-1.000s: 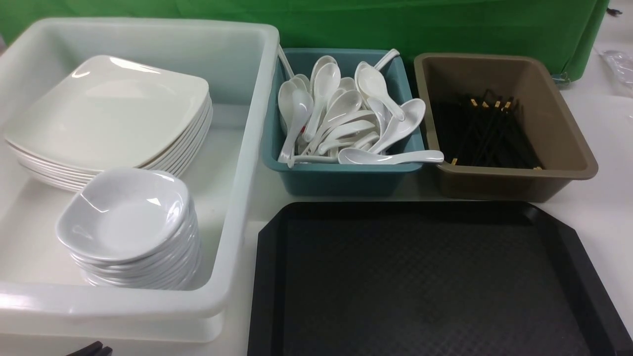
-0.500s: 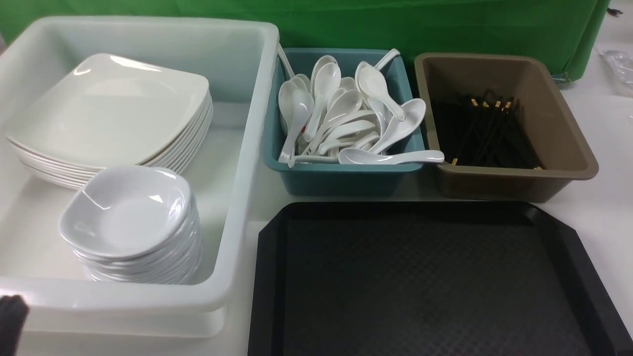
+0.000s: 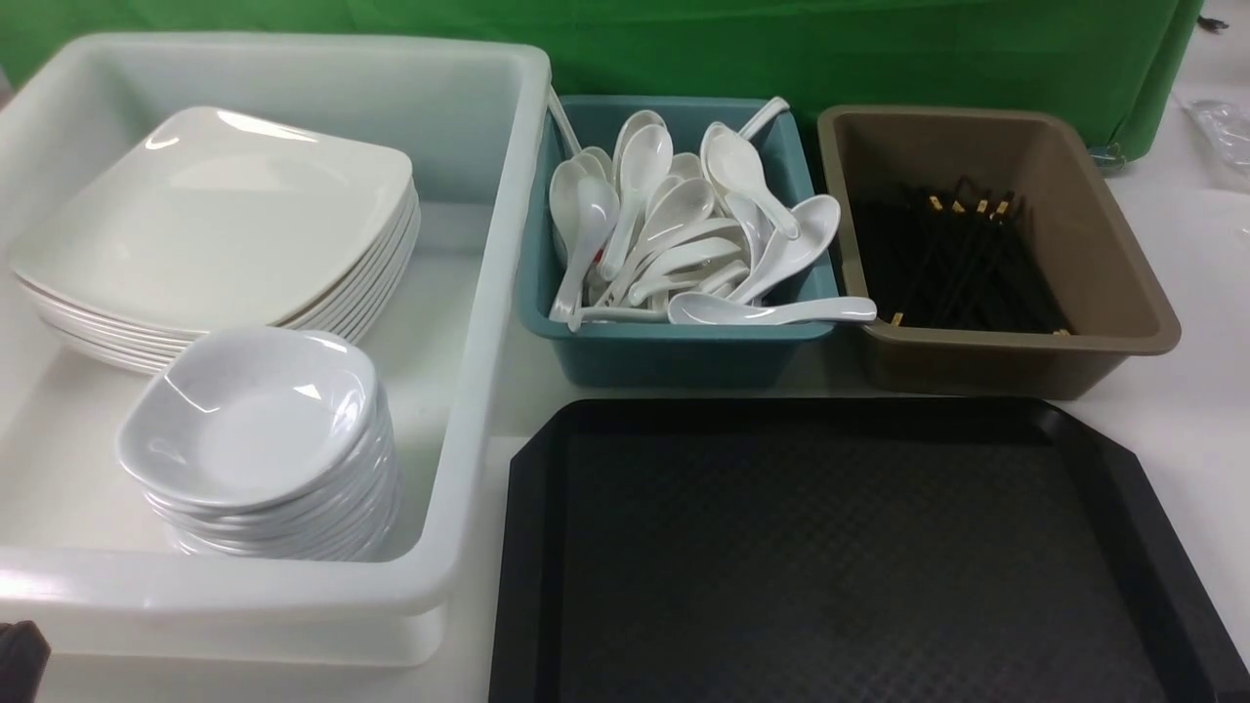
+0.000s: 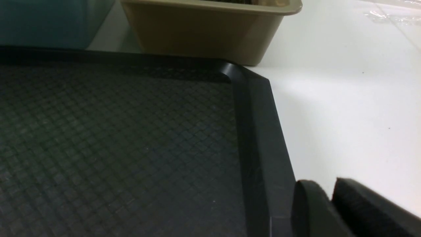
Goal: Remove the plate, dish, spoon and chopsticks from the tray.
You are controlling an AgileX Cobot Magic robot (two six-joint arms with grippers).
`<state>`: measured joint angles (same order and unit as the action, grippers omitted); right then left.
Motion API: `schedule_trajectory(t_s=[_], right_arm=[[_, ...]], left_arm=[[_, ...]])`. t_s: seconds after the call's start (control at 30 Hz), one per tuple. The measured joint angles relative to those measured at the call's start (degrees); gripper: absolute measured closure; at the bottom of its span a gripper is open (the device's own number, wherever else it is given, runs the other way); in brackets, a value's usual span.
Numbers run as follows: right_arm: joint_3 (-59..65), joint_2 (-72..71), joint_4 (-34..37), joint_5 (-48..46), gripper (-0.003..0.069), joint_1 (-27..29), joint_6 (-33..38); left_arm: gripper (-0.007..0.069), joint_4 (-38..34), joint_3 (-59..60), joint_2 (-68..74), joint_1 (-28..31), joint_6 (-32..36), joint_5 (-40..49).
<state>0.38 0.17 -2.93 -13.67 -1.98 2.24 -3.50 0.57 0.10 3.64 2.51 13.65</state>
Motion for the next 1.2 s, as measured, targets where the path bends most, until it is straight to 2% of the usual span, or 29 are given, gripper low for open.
schedule_trajectory(t_s=[1.2], right_arm=[[0.00,0.00,0.00,0.00,0.0431,0.00,0.00]], left_arm=[[0.0607,0.05,0.00,0.00,0.00,-0.14,0.00]])
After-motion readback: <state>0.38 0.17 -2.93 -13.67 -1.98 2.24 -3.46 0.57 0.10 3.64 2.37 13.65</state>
